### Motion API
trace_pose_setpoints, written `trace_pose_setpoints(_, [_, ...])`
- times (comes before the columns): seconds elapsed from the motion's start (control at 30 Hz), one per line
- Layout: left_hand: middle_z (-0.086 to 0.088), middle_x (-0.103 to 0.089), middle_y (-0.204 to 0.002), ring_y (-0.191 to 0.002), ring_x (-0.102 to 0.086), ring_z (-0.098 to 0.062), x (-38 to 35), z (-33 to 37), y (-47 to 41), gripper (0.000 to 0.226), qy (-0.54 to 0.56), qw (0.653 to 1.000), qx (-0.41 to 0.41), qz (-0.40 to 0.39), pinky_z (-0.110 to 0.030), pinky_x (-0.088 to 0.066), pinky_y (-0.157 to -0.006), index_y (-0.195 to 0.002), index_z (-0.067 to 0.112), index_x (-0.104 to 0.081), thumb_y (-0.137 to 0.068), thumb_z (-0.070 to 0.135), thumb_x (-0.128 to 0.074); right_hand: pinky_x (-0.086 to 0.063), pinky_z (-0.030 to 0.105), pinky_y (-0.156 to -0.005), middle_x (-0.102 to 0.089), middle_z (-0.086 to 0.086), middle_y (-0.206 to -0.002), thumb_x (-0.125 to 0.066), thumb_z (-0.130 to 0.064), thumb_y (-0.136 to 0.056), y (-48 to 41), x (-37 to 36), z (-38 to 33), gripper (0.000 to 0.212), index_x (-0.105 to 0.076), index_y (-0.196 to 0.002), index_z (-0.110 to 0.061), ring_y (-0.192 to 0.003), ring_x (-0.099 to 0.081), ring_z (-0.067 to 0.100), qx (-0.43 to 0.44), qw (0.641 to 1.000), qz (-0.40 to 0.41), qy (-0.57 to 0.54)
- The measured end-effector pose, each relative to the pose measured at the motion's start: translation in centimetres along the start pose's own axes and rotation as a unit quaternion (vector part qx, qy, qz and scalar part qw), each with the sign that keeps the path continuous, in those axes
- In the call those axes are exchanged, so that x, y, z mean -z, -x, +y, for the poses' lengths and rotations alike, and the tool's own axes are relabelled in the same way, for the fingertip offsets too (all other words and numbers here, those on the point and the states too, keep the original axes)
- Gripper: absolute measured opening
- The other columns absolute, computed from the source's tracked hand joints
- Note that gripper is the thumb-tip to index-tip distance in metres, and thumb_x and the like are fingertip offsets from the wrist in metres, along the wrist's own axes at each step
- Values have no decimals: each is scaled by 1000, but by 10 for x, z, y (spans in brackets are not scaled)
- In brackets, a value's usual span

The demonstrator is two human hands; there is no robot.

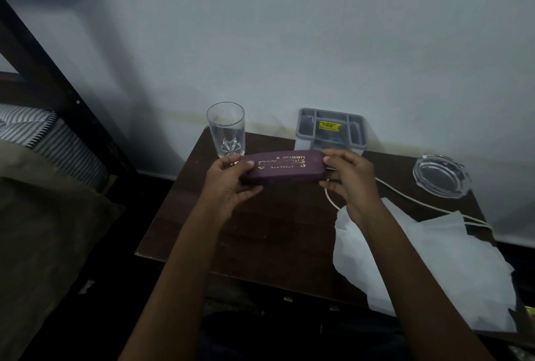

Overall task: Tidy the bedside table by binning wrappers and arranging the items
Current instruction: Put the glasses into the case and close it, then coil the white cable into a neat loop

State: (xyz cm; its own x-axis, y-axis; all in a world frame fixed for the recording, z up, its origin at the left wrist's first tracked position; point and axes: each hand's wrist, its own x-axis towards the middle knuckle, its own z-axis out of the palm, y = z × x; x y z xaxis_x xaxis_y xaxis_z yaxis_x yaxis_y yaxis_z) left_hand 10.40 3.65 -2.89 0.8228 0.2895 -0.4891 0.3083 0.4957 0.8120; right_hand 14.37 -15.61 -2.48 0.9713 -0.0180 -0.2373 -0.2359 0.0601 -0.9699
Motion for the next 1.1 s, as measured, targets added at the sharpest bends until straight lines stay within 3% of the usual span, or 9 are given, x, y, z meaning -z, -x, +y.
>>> trace_pose_setpoints(0.1, [-9, -60, -97, -79, -63, -23, 0, 1, -1, 33, 22, 1000, -3, 1, -34, -58, -59, -116, 12, -48, -86, 1, -59, -52, 28, -66, -66, 7, -87, -57, -5, -87, 1, 2, -3, 10, -59, -94, -13, -76, -63, 18, -66, 993, -35, -88])
trace_pose_setpoints(0.2, [-6, -66, -84, -75, -64, -18, 0, 2, 0, 22, 66, 997, 21, -20, -28, -59, -54, -104, 15, -57, -85, 2, -59, -50, 28, -69, -67, 8, -89, -60, -5, -85, -1, 4, -2, 11, -59, -91, -14, -80, -63, 19, -105, 986, -58, -113])
trace_pose_setpoints(0.33, [-10, -65, -90, -82, -63, -22, -1, 1, 0, 19, 88, 996, 20, -22, -31, -58, -58, -96, 16, -59, -87, 0, -57, -50, 27, -69, -67, 7, -91, -61, -3, -84, -2, 3, -2, 17, -60, -97, -14, -81, -64, 18, -92, 989, -48, -101])
trace_pose_setpoints(0.6, [-11, -62, -92, -82, -62, -22, -7, 4, 6, 41, 74, 997, -10, -20, -38, -53, -72, -126, 8, -51, -87, -4, -55, -51, 27, -66, -66, 5, -91, -62, -1, -82, 0, 2, -3, 19, -59, -95, -15, -78, -64, 17, -75, 994, -9, -83])
trace_pose_setpoints(0.8, [-14, -63, -99, -81, -63, -22, -8, 3, 6, 43, 59, 998, -23, -6, -39, -55, -72, -127, 6, -51, -86, -5, -56, -50, 25, -64, -65, 4, -91, -63, -1, -82, 1, 1, -4, 19, -59, -94, -14, -78, -64, 15, -65, 996, 0, -62])
trace_pose_setpoints(0.9, [-11, -63, -91, -81, -63, -22, -9, 3, 7, 41, 58, 998, -32, 0, -37, -59, -68, -125, 5, -52, -86, -4, -57, -50, 24, -62, -65, 3, -90, -63, -2, -82, 1, 1, -4, 21, -58, -101, -11, -77, -64, 15, -52, 997, 2, -52])
trace_pose_setpoints(0.97, [-12, -64, -92, -81, -63, -21, -10, 4, 8, 39, 64, 997, -40, 11, -32, -59, -62, -124, 6, -53, -86, -3, -57, -51, 25, -64, -65, 2, -89, -63, -7, -84, 0, -2, -1, 20, -59, -103, -11, -76, -64, 13, -23, 1000, 10, -17])
trace_pose_setpoints(1.03, [-15, -63, -105, -86, -64, -23, -9, 3, 6, 38, 70, 995, -54, 36, -31, -58, -62, -123, 6, -53, -86, 0, -58, -49, 25, -65, -65, 3, -87, -61, -12, -86, -3, -3, 4, 11, -62, -98, -12, -73, -62, 12, 42, 994, 47, 88])
trace_pose_setpoints(1.1, [-17, -60, -120, -99, -64, -27, -4, 2, 3, 40, 55, 993, -74, 70, -30, -59, -65, -125, 8, -52, -86, 3, -60, -48, 29, -69, -67, 8, -85, -58, -12, -87, -8, -1, 12, 10, -67, -88, -8, -73, -61, 18, 116, 960, 104, 231])
